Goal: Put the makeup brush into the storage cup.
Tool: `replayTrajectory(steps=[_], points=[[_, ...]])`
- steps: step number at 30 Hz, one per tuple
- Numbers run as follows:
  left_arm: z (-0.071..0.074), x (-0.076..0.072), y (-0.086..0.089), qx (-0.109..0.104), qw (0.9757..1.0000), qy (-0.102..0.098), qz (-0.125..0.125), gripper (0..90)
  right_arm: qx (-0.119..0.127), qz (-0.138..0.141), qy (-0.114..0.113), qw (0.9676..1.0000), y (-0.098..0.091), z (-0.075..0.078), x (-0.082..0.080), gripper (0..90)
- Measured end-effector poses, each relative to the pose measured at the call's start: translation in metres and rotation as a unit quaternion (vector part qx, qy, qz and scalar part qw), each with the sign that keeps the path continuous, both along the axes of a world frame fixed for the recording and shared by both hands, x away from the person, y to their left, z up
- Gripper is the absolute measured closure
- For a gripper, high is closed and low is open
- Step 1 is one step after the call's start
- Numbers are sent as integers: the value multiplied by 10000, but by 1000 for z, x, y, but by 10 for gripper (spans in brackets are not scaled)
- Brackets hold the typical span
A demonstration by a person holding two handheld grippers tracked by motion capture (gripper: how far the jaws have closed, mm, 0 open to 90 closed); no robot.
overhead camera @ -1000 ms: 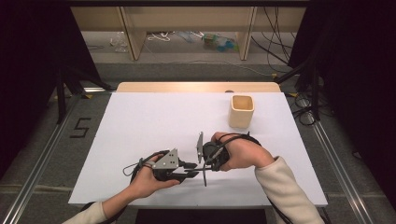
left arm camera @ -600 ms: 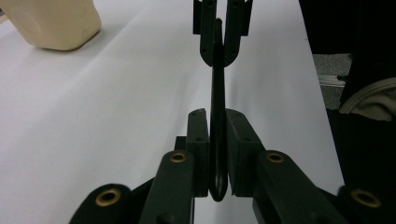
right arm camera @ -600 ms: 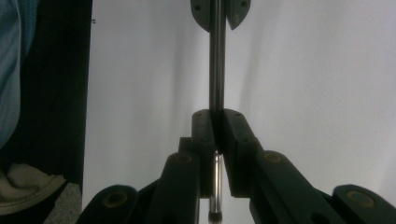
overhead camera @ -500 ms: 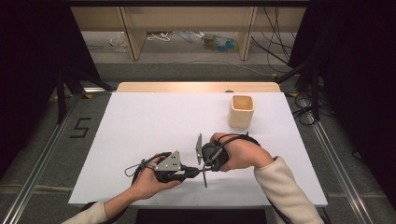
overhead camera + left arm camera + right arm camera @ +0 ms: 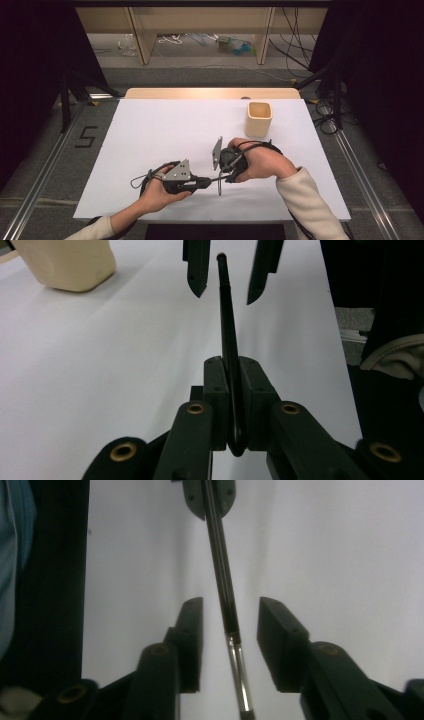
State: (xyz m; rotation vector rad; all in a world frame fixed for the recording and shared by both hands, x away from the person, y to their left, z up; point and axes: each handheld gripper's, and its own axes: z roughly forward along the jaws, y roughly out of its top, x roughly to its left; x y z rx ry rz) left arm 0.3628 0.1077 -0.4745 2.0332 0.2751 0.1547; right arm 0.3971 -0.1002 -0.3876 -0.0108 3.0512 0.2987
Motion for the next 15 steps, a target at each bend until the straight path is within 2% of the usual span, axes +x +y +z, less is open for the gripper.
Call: replayTrajectory(steps=[1,2,4,5,8,9,10,12,14,15], points=[[0,0,1,-25,10000,-17,29,837,254,8,-37,9997,-1,0,3,541],[0,1,2,-32,10000,-30,80,837,402,-63,-172,9990,-3,2,5,518],[1,1,4,-46,9999,-55,141,837,698,-177,-295,9970,-8,5,8,464],[0,2,5,-119,9998,3,143,837,835,-288,-304,9956,-10,7,8,452],[1,3,8,-229,9993,21,285,836,1345,-594,-252,9888,-16,10,10,400],[1,4,9,-298,9991,31,307,837,1493,-554,-329,9867,-19,11,12,394],[1,4,11,-309,9988,-13,380,837,1705,-631,-373,9826,-21,11,12,378],[3,3,13,-376,9980,-102,491,836,2228,-838,-541,9697,-27,11,14,358],[3,3,15,-487,9969,-83,609,836,2713,-1000,-666,9550,-33,12,15,333],[4,3,16,-536,9965,-89,638,836,2971,-1128,-680,9457,-37,13,15,329]])
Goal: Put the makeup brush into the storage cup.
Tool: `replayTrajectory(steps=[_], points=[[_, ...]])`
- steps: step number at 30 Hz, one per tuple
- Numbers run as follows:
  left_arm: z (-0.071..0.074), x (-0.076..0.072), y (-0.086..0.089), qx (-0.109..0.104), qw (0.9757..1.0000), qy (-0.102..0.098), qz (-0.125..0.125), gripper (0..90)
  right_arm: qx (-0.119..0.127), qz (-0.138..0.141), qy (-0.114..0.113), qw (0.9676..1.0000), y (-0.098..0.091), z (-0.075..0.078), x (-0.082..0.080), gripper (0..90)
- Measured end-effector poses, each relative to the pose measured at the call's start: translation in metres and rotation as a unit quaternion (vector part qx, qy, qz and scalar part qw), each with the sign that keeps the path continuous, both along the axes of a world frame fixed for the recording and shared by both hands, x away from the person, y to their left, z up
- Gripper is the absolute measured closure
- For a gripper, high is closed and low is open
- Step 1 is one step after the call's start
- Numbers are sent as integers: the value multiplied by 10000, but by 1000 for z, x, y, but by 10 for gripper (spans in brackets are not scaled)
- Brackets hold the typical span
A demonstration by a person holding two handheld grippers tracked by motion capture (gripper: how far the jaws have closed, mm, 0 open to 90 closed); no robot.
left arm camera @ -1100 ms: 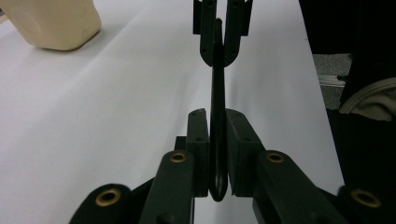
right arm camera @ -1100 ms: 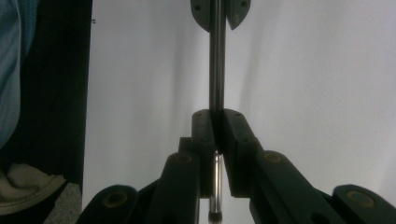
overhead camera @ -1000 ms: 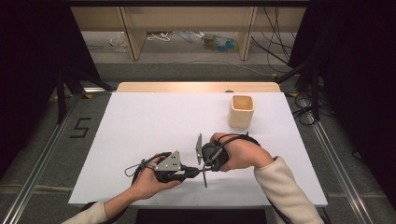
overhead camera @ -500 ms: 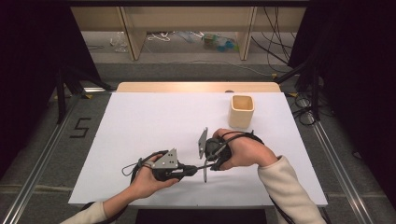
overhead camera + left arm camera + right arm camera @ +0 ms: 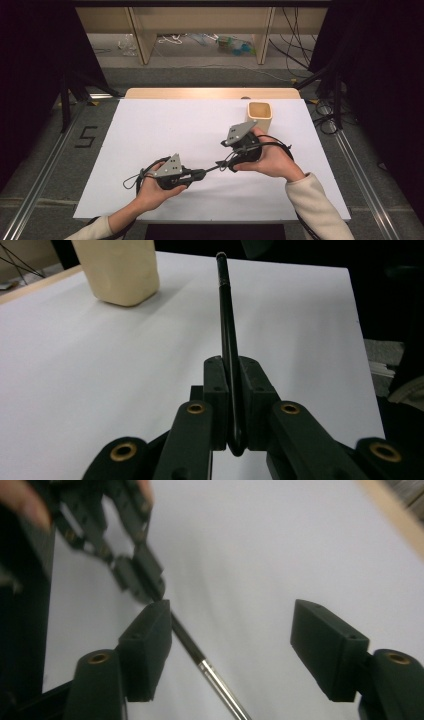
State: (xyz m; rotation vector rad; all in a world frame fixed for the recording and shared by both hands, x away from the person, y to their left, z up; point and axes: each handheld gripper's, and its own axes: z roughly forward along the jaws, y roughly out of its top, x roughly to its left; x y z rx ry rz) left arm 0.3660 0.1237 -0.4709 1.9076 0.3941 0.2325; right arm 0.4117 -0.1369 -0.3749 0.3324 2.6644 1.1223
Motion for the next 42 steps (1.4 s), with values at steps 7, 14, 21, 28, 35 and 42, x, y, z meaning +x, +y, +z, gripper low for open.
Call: replayTrajectory(steps=[7,14,21,28,35,42], points=[[2,4,8,-404,9988,-117,245,836,1621,-884,-508,9815,-23,-11,-1,319],[6,3,14,-660,9958,-255,585,836,2613,-1455,-480,9530,-36,-20,-4,290],[10,5,20,-886,9918,-376,841,836,2730,-1751,-327,9454,-36,-33,-8,289],[14,4,22,-1043,9874,-604,1029,836,2884,-1775,89,9409,-35,-39,-7,265],[14,2,19,-1081,9864,-663,1044,836,2933,-1554,438,9423,-18,-49,-11,279],[13,1,15,-1096,9866,-699,984,836,3109,-1373,487,9392,-1,-50,-14,299]])
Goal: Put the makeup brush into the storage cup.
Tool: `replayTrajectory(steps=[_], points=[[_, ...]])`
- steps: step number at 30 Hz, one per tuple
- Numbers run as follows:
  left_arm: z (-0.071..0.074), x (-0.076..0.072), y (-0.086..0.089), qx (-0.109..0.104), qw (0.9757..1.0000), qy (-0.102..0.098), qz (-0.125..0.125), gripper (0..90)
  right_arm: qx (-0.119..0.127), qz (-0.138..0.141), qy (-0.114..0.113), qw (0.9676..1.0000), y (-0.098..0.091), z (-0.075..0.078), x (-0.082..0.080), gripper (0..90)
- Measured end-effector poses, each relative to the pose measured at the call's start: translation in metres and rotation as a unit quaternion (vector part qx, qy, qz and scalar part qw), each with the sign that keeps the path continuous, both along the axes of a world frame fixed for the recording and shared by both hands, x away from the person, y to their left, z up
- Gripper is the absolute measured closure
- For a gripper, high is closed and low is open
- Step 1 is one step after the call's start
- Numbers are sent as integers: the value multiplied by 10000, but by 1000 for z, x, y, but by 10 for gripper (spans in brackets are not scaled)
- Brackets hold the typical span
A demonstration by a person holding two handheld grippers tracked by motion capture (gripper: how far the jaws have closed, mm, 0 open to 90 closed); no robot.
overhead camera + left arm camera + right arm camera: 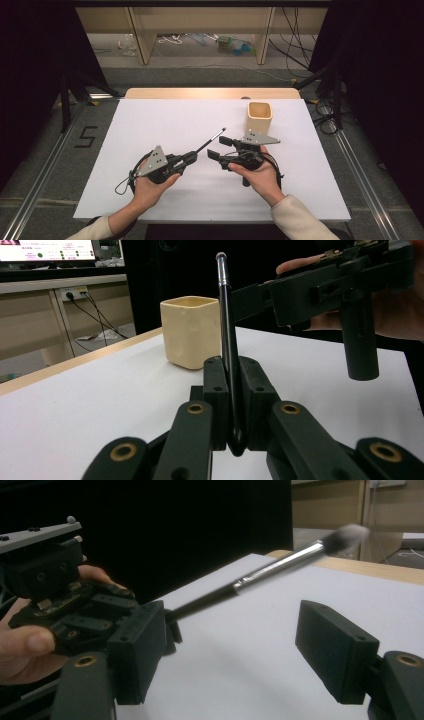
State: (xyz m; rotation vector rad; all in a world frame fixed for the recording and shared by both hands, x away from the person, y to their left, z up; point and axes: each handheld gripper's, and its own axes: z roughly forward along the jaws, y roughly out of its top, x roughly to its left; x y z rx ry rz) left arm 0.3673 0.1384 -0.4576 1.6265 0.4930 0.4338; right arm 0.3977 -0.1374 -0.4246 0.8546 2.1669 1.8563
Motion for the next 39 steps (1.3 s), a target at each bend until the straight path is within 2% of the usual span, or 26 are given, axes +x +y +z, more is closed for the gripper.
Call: replayTrajectory(steps=[4,11,12,16,22,25,27,31,35,39], points=[[0,0,-1,-16,10000,6,-9,835,53,79,21,10000,5,0,-1,309],[0,-1,-2,-3,10000,-19,-35,835,267,56,-30,9996,10,0,1,319],[0,-1,-2,1,10000,-29,-35,835,200,69,27,9998,9,1,0,321],[1,-2,-3,-13,10000,-34,-39,835,224,70,-2,9997,11,0,1,347],[0,-2,-5,-12,10000,-52,-79,835,320,81,28,9995,12,0,1,434],[0,-2,-5,-24,9999,-61,-80,835,537,-8,-25,9986,12,0,2,503],[0,-3,-5,-12,9999,-72,-91,835,653,-7,121,9978,11,0,2,553],[-1,-3,-6,33,9999,-75,-101,834,675,-30,87,9977,9,-1,2,617],[-2,-3,-8,118,9998,-77,-114,832,761,37,112,9970,9,1,1,667],[-5,-2,-11,354,9992,-41,-189,823,833,217,108,9962,10,3,-1,754]])
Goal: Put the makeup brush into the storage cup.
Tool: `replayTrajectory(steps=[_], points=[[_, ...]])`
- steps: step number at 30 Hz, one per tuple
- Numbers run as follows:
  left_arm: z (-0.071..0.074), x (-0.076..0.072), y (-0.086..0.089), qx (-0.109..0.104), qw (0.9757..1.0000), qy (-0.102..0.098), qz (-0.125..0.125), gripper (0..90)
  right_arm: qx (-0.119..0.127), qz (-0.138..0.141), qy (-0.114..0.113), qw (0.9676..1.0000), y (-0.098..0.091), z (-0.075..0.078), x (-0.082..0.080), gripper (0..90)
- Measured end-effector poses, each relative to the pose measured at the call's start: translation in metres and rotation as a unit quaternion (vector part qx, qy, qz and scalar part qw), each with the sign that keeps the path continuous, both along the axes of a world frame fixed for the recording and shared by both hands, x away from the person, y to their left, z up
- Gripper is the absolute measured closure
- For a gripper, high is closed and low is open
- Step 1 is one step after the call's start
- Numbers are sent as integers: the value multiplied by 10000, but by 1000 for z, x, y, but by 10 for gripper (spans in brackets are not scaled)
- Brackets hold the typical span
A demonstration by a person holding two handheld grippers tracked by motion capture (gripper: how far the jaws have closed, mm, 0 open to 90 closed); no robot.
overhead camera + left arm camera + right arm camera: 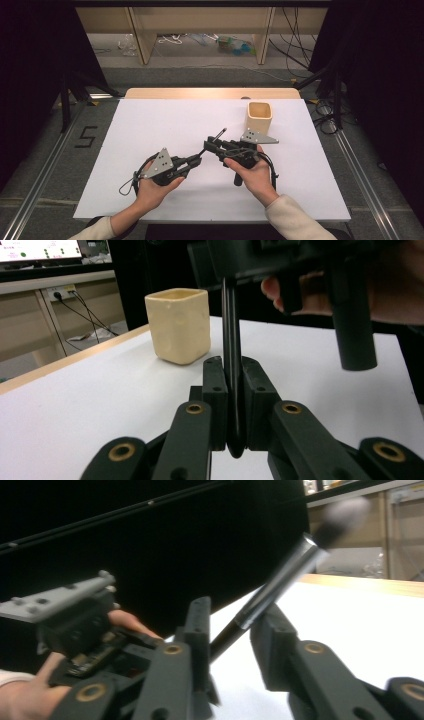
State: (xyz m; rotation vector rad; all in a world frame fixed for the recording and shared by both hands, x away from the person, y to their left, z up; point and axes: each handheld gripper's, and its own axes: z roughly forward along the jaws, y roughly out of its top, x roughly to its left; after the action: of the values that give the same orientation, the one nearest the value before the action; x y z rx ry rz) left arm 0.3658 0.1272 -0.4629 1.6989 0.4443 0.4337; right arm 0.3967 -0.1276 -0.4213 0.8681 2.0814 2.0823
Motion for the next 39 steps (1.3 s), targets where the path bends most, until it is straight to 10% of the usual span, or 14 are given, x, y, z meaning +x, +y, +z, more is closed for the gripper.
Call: replayTrajectory(steps=[6,12,26,39], points=[[-3,0,-8,460,9987,42,-221,512,-186,310,-127,9993,7,7,-7,841],[1,-1,-7,390,9992,-14,-79,244,-649,128,-332,9973,0,16,-7,841],[9,-1,10,64,10000,-43,43,159,-1368,-337,-627,9880,-21,28,-6,841],[12,1,21,-84,9997,-4,224,158,-1470,-605,-657,9851,-47,39,-5,841]])
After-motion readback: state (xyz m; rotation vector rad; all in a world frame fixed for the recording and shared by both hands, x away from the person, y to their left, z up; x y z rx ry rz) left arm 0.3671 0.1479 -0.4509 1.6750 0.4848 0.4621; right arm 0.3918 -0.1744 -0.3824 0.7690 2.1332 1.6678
